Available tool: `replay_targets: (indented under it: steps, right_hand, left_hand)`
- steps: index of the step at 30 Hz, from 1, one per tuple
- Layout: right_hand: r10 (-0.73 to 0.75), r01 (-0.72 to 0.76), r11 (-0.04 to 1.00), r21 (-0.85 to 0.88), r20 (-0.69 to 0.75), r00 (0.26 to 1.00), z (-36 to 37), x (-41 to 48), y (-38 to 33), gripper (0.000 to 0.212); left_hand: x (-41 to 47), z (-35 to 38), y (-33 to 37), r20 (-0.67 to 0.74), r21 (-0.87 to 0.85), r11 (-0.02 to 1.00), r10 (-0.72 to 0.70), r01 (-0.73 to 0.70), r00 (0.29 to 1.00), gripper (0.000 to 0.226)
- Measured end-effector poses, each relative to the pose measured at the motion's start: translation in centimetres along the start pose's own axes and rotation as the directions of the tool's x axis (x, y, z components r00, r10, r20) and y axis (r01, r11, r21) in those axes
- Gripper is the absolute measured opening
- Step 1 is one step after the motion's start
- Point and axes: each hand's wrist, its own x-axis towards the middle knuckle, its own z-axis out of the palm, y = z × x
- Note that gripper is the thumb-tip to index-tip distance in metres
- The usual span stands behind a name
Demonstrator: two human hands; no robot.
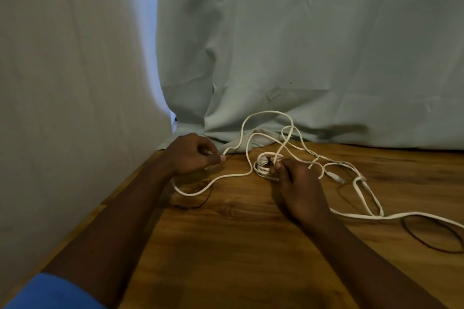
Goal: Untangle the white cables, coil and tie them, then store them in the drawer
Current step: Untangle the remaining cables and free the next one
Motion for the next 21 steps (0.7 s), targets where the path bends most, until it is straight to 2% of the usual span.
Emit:
replay_targets:
  steps: [3, 5, 7, 9, 11, 12, 14, 15, 16, 18, 21]
  right_hand:
    - [0.013, -0.014, 1.000, -0.028, -0.025, 1.000, 0.3, 0.1, 0.1, 0.027]
    - [0.044, -0.045, 0.999, -0.020, -0.055, 0.997, 0.4, 0.0, 0.1, 0.021]
    - [0.042, -0.052, 0.995, -0.086, -0.119, 0.992, 0.3, -0.2, 0.0, 0.036]
    - [-0.041, 0.012, 0.994, -0.113, -0.252, 0.967, -0.4, -0.4, -0.7, 0.051]
    - [-0.188, 0.180, 0.982, -0.057, -0.382, 0.905, -1.5, -0.6, -2.1, 0.043]
    - [-0.248, 0.263, 0.965, -0.019, -0.400, 0.882, -1.8, -0.7, -2.7, 0.036]
    - [-0.288, 0.343, 0.926, 0.156, -0.293, 0.912, -1.9, -1.1, -3.9, 0.025]
    - [-0.271, 0.313, 0.907, 0.281, -0.180, 0.946, -1.8, -1.4, -4.5, 0.025]
    - [-0.235, 0.234, 0.881, 0.410, -0.049, 0.971, -1.4, -1.7, -4.9, 0.027]
    - [-0.183, 0.060, 0.803, 0.593, 0.148, 0.972, -0.6, -2.4, -5.5, 0.032]
    - [-0.129, -0.067, 0.714, 0.697, 0.226, 0.966, -0.2, -2.7, -5.9, 0.023]
  left_hand:
    - [0.0, 0.7, -0.1, 0.054, 0.101, 0.992, 0.064, -0.070, 0.996, 0.019]
    - [0.1, 1.0, -0.2, -0.051, 0.055, 0.995, 0.090, -0.087, 0.995, 0.013]
    - [0.1, 0.9, 0.2, -0.245, -0.144, 0.984, 0.067, -0.104, 0.967, 0.014]
    - [-0.1, 0.4, 1.2, -0.415, -0.350, 0.922, 0.005, -0.165, 0.910, 0.011]
    - [-0.5, -0.1, 2.7, -0.471, -0.554, 0.801, -0.077, -0.227, 0.879, 0.010]
    - [-0.7, -0.3, 3.4, -0.469, -0.626, 0.740, -0.104, -0.247, 0.877, 0.019]
    - [-1.3, -0.2, 5.0, -0.434, -0.715, 0.640, -0.091, -0.281, 0.896, 0.032]
    - [-1.7, 0.1, 5.9, -0.431, -0.725, 0.610, -0.042, -0.318, 0.901, 0.028]
    - [-2.0, 0.6, 6.7, -0.434, -0.724, 0.588, 0.019, -0.361, 0.901, 0.021]
    - [-2.8, 1.8, 8.1, -0.416, -0.714, 0.567, 0.127, -0.410, 0.900, 0.009]
    - [-3.6, 2.7, 9.1, -0.362, -0.677, 0.602, 0.228, -0.423, 0.904, 0.007]
